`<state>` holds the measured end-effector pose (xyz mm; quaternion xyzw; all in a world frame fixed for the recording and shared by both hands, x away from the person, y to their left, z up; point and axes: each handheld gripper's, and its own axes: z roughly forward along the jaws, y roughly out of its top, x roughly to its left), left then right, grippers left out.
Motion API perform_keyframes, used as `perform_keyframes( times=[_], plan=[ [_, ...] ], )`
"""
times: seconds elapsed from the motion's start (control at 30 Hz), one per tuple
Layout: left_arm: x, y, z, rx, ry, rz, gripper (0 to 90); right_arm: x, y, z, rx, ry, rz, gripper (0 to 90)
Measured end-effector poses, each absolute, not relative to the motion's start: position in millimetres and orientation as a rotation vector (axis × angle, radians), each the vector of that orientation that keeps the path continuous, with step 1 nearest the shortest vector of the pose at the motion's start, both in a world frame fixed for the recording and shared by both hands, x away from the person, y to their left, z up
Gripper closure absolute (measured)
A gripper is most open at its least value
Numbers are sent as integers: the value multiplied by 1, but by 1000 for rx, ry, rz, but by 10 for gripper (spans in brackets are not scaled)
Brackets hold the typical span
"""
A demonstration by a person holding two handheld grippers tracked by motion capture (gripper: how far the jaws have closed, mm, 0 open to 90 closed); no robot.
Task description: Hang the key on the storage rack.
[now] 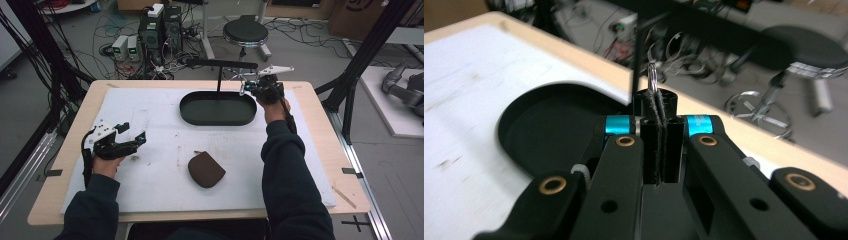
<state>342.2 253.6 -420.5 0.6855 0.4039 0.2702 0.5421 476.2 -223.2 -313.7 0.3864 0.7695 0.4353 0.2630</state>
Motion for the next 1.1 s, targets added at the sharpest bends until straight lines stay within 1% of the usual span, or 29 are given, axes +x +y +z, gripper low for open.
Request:
perform_keyframes(
  times=[0.17,0.2,0.3,0.57,0.77,0.87,0.9,1.03,1.1],
  plan=[
    [342,254,-421,1630,959,642,231,491,-233,-308,1083,2045,1182,900],
    [342,254,-421,1634,958,642,231,498,-237,-306,1098,2025,1187,900],
    [342,254,-421,1629,963,643,231,503,-240,-305,1120,2010,1206,900],
    [342,256,-422,1628,965,643,231,519,-250,-318,1198,1959,1281,900],
    [342,256,-422,1626,963,644,231,526,-246,-327,1215,1937,1245,899],
    [342,256,-422,1625,966,644,231,526,-243,-328,1206,1933,1219,884],
    [342,256,-422,1625,966,644,231,525,-243,-328,1202,1934,1204,870],
    [342,257,-422,1629,963,642,231,516,-249,-327,1190,1926,1152,670],
    [342,256,-422,1629,959,642,231,510,-254,-326,1185,1960,1134,622]
  ],
)
